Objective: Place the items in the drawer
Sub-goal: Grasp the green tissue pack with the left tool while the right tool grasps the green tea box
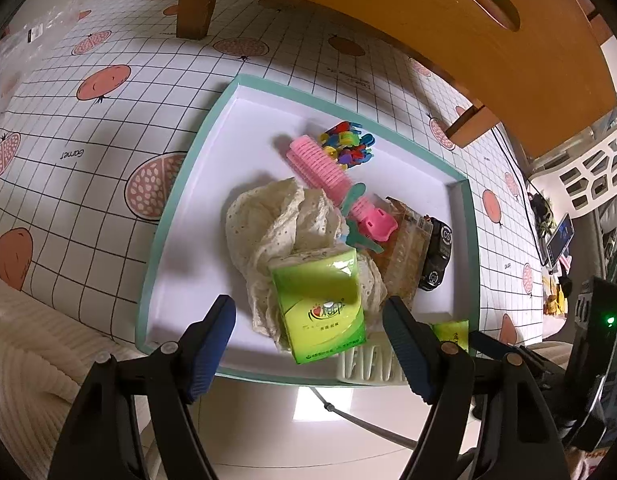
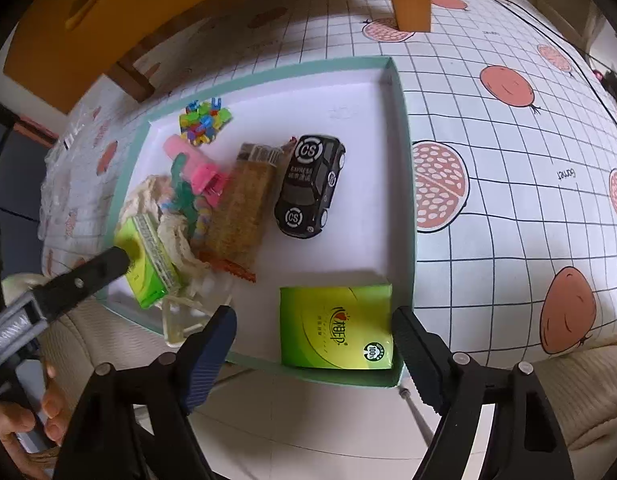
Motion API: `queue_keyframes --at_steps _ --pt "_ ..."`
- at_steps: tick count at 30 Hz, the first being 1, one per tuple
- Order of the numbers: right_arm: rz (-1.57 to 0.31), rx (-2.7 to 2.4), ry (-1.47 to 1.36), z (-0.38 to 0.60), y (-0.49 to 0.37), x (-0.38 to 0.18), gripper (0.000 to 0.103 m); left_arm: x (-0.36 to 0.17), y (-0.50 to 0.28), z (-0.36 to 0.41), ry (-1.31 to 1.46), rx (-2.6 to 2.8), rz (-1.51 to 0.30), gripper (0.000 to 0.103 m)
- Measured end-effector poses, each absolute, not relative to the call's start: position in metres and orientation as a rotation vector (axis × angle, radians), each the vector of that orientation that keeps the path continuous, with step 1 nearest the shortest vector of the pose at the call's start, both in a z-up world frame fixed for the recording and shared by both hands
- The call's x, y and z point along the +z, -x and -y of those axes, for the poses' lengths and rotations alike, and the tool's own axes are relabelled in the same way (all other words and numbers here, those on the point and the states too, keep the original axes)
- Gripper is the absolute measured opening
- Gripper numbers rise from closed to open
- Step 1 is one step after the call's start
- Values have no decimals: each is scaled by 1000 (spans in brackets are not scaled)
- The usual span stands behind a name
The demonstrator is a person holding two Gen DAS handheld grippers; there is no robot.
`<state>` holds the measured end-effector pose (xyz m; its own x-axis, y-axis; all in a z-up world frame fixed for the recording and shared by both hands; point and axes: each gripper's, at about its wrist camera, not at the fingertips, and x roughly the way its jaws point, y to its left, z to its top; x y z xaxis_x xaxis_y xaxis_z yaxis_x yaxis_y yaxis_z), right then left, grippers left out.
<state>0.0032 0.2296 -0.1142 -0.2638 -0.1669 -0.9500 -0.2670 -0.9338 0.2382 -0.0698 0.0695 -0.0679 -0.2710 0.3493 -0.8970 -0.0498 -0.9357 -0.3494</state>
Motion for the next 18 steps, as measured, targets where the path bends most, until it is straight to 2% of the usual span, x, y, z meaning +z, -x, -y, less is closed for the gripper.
queue_keyframes --at_steps 3,4,6,18 --pt "-506 2378 1887 -223 -1 -118 83 -68 70 -69 1713 2288 375 74" --pt "-511 2382 1887 -222 -1 -118 83 -68 70 -69 1713 2285 376 70" --pt "-577 2412 1886 -222 -1 -116 83 -69 70 -70 1717 2278 375 67" --pt "-535 2383 1924 -217 5 -124 83 -62 74 -73 1748 2255 381 62"
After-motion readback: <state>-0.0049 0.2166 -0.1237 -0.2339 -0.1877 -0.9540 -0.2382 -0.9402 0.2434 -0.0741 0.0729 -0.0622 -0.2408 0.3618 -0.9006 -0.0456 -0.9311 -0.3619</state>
